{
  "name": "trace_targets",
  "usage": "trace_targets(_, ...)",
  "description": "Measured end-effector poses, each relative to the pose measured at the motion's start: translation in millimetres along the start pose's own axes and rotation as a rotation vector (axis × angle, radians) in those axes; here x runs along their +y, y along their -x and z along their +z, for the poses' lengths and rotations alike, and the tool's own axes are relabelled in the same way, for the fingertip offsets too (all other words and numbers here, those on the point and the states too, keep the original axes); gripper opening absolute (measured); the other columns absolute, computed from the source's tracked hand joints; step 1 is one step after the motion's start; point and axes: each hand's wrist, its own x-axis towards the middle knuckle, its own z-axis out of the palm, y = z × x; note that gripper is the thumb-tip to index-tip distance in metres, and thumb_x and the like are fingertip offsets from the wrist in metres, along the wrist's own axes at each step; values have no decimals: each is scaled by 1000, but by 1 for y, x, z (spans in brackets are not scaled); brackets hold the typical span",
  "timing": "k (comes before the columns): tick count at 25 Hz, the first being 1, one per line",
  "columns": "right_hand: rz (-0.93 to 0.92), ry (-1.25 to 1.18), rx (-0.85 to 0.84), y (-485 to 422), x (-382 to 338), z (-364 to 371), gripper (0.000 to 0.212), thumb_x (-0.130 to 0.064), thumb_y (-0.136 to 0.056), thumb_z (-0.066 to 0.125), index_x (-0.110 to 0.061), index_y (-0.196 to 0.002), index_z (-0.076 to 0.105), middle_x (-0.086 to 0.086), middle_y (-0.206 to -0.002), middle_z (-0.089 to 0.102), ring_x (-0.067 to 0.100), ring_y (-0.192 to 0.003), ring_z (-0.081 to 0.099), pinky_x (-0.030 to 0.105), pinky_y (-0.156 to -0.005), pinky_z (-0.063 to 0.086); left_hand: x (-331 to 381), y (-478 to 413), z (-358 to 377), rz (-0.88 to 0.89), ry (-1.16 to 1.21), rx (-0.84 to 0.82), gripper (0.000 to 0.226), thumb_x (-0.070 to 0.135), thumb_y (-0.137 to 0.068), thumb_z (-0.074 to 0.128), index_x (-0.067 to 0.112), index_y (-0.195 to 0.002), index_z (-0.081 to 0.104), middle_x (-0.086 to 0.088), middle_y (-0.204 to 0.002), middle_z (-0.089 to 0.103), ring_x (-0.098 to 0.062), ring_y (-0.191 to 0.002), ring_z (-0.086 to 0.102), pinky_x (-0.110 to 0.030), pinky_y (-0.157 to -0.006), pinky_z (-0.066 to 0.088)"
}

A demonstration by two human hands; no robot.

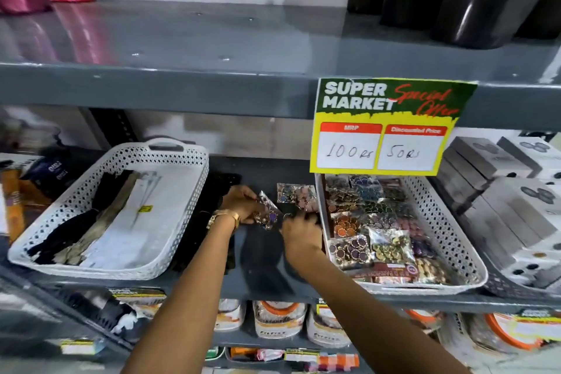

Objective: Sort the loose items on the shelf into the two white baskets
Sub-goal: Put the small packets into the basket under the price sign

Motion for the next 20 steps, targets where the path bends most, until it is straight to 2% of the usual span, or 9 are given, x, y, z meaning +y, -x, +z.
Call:
trace_targets(4, 9, -206, -11, 7, 3, -1, 49, -17, -89, 62, -10, -132, 41, 20, -145, 27, 36, -118, 50, 43, -96, 48, 6, 15, -27, -21, 267, -54, 35, -9, -76, 66, 19, -97, 59, -9, -100, 59, -21, -77, 60, -24, -44, 56)
trace_targets(6, -61, -278, -16, 6, 6, -8, 50, -4, -83, 65, -11, -129, 45, 18, -137, 41, 35, -115, 55, 41, -95, 50, 16, 23, -34, 21, 311, -86, 36, -12, -76, 62, 18, -97, 63, -10, -101, 62, -21, -81, 62, -25, -52, 59)
trace_targets(8, -152, -448, -52, 4, 13, -20, 50, 9, -78, 64, -14, -122, 54, 11, -125, 56, 28, -111, 58, 35, -92, 52, 28, 31, -34, 65, 317, -118, 34, -12, -76, 62, 21, -86, 65, -9, -93, 65, -20, -82, 62, -27, -63, 60)
trace_targets(10, -177, -681, -90, 10, 31, -44, 47, 8, -74, 71, -14, -114, 59, 6, -112, 61, 21, -102, 59, 30, -84, 54, 40, 40, -26, 134, 364, -151, 35, -12, -76, 65, 22, -83, 61, -7, -88, 64, -19, -82, 62, -26, -63, 59)
trace_targets(12, -160, -878, -22, 20, 64, -76, 47, 5, -71, 75, -14, -112, 62, 7, -111, 66, 20, -92, 64, 27, -74, 58, 52, 46, -13, 210, 424, -149, 38, -16, -74, 67, 20, -83, 58, -5, -90, 61, -20, -82, 62, -28, -61, 60)
trace_targets(14, -117, -978, 94, 30, 103, -103, 42, 0, -75, 73, -9, -115, 62, 10, -111, 69, 19, -84, 66, 28, -70, 59, 64, 50, 6, 297, 349, -152, 36, -16, -72, 68, 16, -87, 59, -7, -93, 61, -19, -82, 60, -27, -56, 59)
trace_targets(17, -52, -768, 261, 20, 156, -120, 31, -1, -84, 65, 4, -114, 61, 15, -111, 66, 23, -97, 62, 37, -86, 54, 79, 55, 49, 394, 53, -212, 38, -9, -72, 72, 11, -104, 65, -8, -100, 65, -18, -84, 59, -26, -61, 52)
trace_targets(18, -33, -724, 262, 11, 168, -117, 30, 2, -84, 64, 5, -114, 61, 20, -115, 65, 27, -98, 64, 41, -89, 52, 83, 57, 65, 416, -46, -234, 41, -6, -72, 72, 12, -108, 66, -6, -105, 66, -18, -89, 61, -25, -67, 52)
trace_targets(20, 50, -654, 151, -10, 186, -103, 23, 3, -86, 60, -5, -107, 65, 19, -114, 64, 21, -80, 64, 37, -75, 57, 89, 59, 98, 466, -218, -270, 48, -4, -71, 73, 15, -115, 64, -5, -126, 61, -23, -116, 57, -31, -92, 49)
